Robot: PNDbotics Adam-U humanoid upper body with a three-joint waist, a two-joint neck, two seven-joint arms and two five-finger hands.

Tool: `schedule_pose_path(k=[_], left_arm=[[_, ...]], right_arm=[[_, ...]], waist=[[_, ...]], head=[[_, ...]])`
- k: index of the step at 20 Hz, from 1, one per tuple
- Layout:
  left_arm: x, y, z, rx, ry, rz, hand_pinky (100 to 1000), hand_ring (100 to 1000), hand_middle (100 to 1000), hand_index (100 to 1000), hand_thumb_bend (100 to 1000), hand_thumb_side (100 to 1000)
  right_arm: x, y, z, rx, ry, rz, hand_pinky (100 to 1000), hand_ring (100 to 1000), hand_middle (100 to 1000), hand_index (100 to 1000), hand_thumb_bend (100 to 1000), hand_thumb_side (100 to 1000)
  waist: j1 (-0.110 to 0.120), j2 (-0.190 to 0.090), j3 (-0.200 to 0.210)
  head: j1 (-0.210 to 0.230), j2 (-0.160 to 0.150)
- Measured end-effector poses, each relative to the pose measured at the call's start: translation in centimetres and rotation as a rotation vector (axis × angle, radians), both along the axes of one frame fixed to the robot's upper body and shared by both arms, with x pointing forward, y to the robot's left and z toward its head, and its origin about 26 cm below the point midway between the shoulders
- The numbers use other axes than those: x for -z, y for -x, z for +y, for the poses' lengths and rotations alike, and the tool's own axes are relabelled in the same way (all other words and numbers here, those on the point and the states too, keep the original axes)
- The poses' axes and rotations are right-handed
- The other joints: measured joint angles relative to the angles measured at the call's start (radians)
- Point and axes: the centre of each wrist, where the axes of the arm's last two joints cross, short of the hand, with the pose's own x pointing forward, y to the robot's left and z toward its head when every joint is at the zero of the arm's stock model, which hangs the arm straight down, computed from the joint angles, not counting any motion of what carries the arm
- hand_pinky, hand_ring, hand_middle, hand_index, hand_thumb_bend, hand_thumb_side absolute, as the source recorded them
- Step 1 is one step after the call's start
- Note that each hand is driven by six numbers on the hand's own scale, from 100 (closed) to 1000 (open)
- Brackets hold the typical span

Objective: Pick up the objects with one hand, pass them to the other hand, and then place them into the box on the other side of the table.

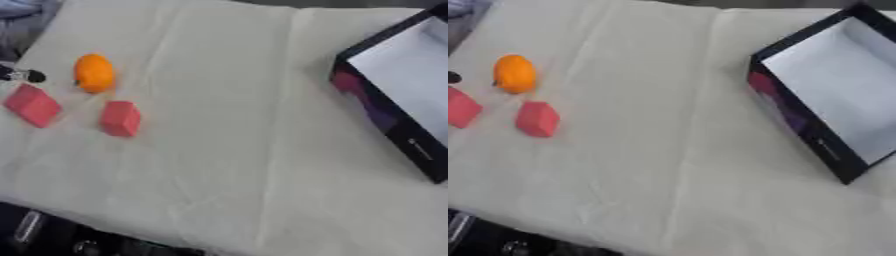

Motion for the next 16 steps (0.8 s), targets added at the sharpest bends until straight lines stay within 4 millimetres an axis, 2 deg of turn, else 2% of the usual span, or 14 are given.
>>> schedule_pose_path(k=[9,16], left_arm=[[2.8,0.7,1.2,-0.038,-0.015,0.149,998,918,839,841,876,478],[3.9,1.0,1.9,-0.053,-0.026,0.223,992,918,837,829,846,498]], right_arm=[[0.1,0.0,0.1,-0.004,0.011,0.009,925,866,992,987,100,526],[0.1,-0.1,0.2,-0.008,0.015,0.017,925,866,993,988,100,526]], waist=[[0.0,0.0,-0.001],[0.0,0.0,-0.001]], head=[[0.019,0.0],[0.022,0.0]])
